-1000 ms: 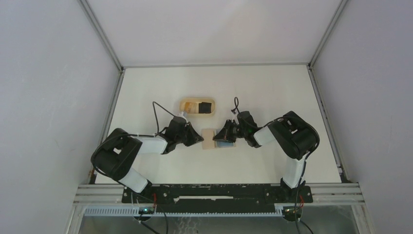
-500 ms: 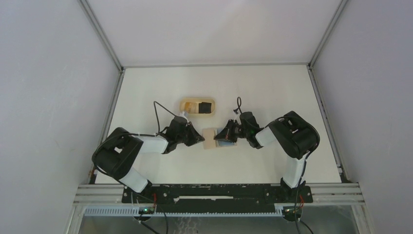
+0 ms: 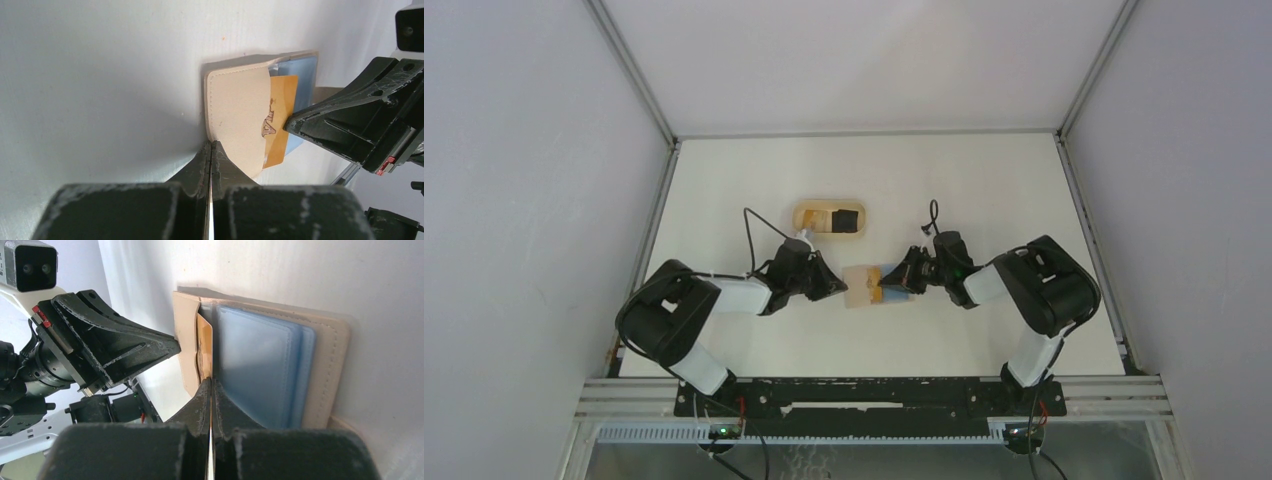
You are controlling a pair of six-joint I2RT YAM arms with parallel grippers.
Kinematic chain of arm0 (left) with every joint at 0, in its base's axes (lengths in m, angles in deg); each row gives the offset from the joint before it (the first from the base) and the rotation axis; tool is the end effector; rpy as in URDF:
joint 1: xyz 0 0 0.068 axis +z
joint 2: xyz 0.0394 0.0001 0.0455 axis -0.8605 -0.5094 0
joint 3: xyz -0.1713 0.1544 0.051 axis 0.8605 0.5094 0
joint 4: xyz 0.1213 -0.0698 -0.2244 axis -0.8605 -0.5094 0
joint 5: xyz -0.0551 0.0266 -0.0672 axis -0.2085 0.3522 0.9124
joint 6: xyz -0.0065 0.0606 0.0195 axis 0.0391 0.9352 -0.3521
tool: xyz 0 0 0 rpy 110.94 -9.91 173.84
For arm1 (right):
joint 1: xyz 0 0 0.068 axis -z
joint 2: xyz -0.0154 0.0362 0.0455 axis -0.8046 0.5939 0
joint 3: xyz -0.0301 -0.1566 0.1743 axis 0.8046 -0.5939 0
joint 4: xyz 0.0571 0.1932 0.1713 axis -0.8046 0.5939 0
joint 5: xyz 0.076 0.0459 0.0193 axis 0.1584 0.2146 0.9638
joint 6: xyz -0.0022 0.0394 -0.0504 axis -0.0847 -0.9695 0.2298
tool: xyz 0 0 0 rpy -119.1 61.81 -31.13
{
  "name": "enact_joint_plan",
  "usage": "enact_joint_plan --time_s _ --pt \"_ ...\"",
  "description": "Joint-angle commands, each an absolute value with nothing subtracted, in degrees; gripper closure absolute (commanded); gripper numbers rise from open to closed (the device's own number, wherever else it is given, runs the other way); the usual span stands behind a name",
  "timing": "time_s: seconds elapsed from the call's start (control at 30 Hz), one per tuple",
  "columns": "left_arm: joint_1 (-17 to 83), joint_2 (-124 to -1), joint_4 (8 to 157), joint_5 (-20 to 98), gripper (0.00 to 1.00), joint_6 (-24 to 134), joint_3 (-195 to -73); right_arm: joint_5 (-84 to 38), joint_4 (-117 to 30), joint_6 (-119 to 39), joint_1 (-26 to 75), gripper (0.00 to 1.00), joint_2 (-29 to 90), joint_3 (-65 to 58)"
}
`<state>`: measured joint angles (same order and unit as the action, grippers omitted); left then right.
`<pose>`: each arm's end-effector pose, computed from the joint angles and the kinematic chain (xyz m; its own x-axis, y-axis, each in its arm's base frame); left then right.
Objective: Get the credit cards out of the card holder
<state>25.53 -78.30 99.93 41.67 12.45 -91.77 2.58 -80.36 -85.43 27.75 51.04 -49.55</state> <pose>0.2328 -0.1673 0.0668 -0.8663 -0.3761 -0.3288 -0.0643 0.7367 -0.6732 0.2515 0.1517 0.0500 -0.9257 0.2890 -0.2440 -0.0509 0.5441 0.8375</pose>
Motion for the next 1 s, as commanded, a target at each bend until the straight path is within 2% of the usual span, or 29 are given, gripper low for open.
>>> enact_joint_plan --time_s 0.0,0.3,0.57,0.7,0.97 --pt "26.0 -80.9 86.6 36.6 1.00 14.8 -88.8 2.1 -79.2 -82.8 28.8 1.00 47.5 -49.9" --pt "26.0 -77.7 83.9 34.4 1.00 15.2 -88.3 1.5 -69.3 -81.2 29.0 1.00 36.7 -47.4" --pt "26.5 -70.8 81.2 32.5 1.00 15.4 -84.5 -3.5 -52.4 -76.0 28.0 1.00 29.9 -35.9" --pt "26.9 -67.6 81.3 32.7 1.00 15.6 -82.2 -6.0 -50.6 -75.6 25.5 1.00 34.9 -26.1" --pt "28.1 -63.3 84.0 35.1 1.00 16.8 -78.3 -9.7 -52.8 -79.9 20.8 1.00 55.8 -4.2"
